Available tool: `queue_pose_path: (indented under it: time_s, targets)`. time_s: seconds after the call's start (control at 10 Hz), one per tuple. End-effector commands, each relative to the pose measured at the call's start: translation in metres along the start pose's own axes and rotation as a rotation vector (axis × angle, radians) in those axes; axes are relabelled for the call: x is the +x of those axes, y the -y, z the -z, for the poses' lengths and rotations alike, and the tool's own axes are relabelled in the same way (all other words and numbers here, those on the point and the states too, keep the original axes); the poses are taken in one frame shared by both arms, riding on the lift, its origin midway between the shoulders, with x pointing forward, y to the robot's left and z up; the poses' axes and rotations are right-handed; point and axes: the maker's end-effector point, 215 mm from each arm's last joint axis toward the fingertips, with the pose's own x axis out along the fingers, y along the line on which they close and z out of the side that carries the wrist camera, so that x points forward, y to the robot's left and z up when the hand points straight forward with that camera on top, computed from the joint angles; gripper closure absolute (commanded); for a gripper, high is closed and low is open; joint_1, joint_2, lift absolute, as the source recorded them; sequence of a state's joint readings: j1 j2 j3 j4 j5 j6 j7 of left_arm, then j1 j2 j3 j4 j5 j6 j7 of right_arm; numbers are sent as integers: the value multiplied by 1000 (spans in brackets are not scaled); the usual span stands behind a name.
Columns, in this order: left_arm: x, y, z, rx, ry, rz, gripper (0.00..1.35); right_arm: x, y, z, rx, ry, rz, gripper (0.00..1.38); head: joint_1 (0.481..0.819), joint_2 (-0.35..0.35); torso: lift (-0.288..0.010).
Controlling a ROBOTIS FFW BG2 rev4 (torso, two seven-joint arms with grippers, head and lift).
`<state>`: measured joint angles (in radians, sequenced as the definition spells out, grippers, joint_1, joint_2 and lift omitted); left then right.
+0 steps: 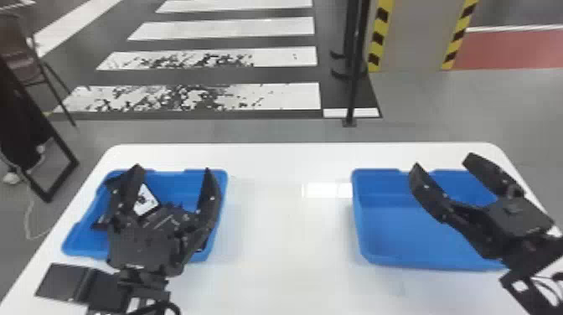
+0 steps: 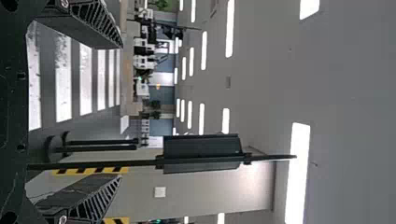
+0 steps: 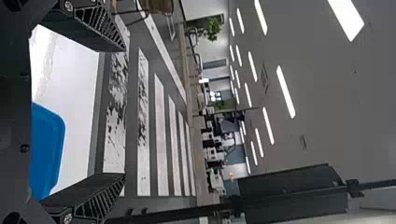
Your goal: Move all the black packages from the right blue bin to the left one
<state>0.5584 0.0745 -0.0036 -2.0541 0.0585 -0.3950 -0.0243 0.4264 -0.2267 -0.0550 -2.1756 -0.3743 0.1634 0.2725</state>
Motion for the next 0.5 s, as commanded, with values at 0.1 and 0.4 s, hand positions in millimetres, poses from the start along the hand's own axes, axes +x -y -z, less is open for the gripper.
queue_pose_path:
  time_s: [0.1,0.4]
  targets:
    - [-25,-12,17,38,-149,-43,-2,-53,18,-25,-96,44,151,76,695,20,-132]
    - [-35,-14,30,7,-235,-95,-2,-78,24,11,-51,-54,198,78,695,7,-132]
